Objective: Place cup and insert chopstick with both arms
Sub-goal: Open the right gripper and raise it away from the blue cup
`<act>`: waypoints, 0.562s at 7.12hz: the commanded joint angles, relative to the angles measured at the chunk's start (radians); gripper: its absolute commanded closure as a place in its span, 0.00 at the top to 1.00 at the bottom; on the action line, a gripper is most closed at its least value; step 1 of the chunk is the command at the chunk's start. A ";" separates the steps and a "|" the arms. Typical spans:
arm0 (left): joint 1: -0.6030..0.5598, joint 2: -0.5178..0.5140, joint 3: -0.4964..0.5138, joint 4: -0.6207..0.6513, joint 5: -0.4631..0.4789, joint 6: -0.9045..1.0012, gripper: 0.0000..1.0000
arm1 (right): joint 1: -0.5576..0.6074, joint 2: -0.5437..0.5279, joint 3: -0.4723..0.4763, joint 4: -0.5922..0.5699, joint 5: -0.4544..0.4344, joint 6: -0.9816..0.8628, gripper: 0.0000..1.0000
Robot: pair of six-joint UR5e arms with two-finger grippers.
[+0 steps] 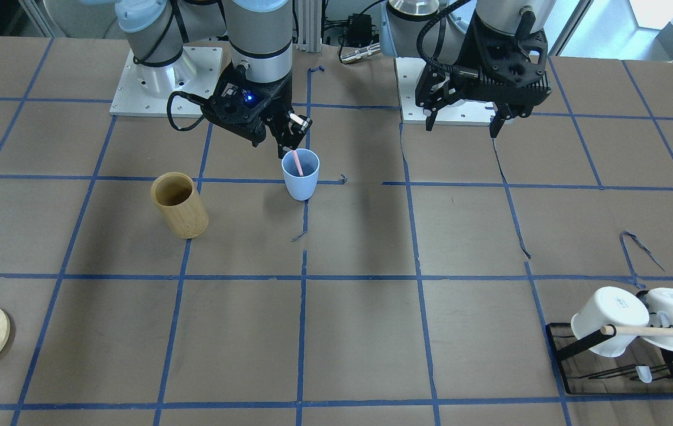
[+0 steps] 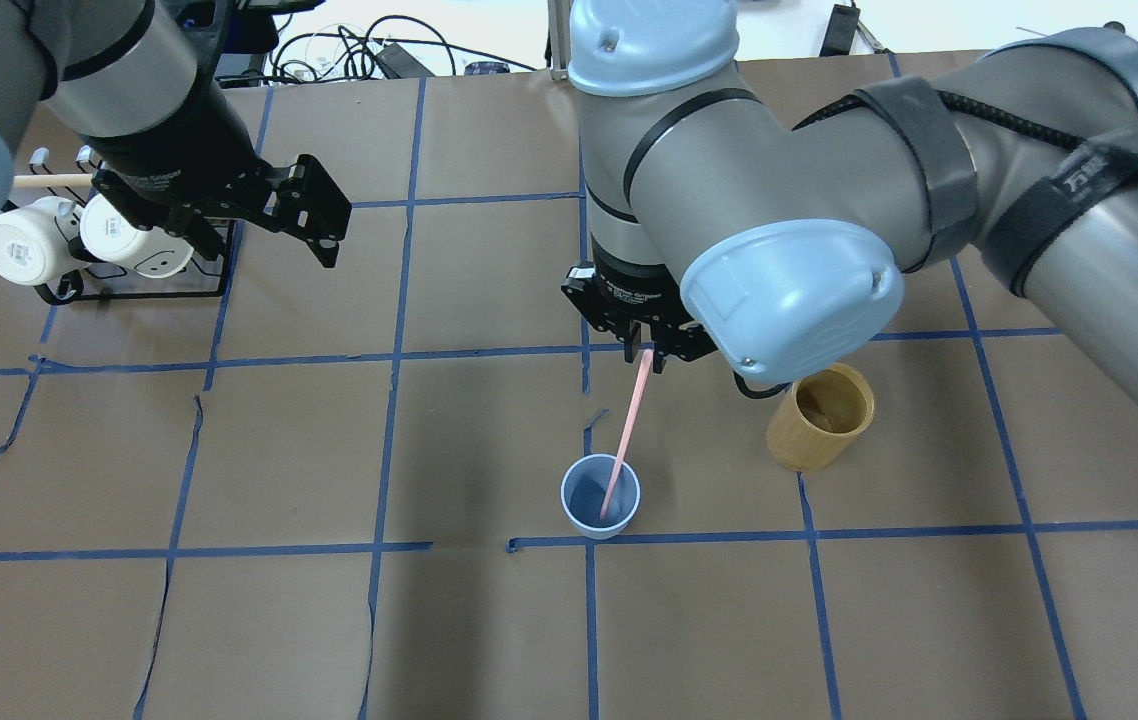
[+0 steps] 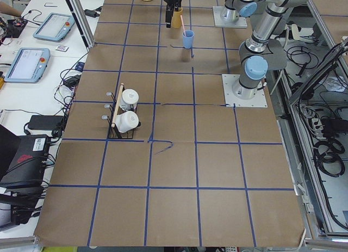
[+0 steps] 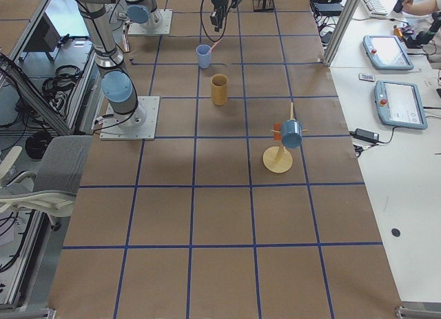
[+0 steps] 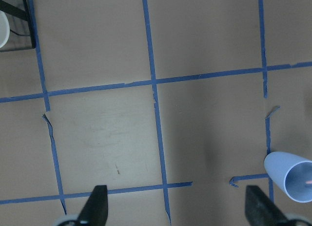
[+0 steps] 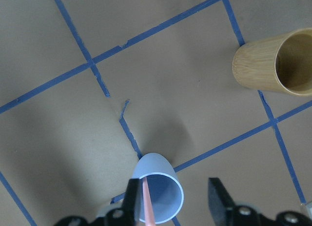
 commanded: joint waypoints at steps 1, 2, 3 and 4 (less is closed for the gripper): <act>0.000 0.000 0.000 0.000 0.000 0.000 1.00 | -0.020 -0.007 -0.025 -0.001 0.003 -0.033 1.00; 0.000 0.000 0.000 0.001 0.000 0.000 1.00 | -0.032 -0.010 -0.045 0.001 -0.009 -0.182 1.00; -0.002 0.000 0.000 0.001 0.000 0.000 1.00 | -0.052 -0.012 -0.055 0.011 -0.014 -0.296 1.00; -0.002 0.000 0.000 0.001 0.000 0.000 1.00 | -0.096 -0.029 -0.056 0.015 -0.014 -0.446 1.00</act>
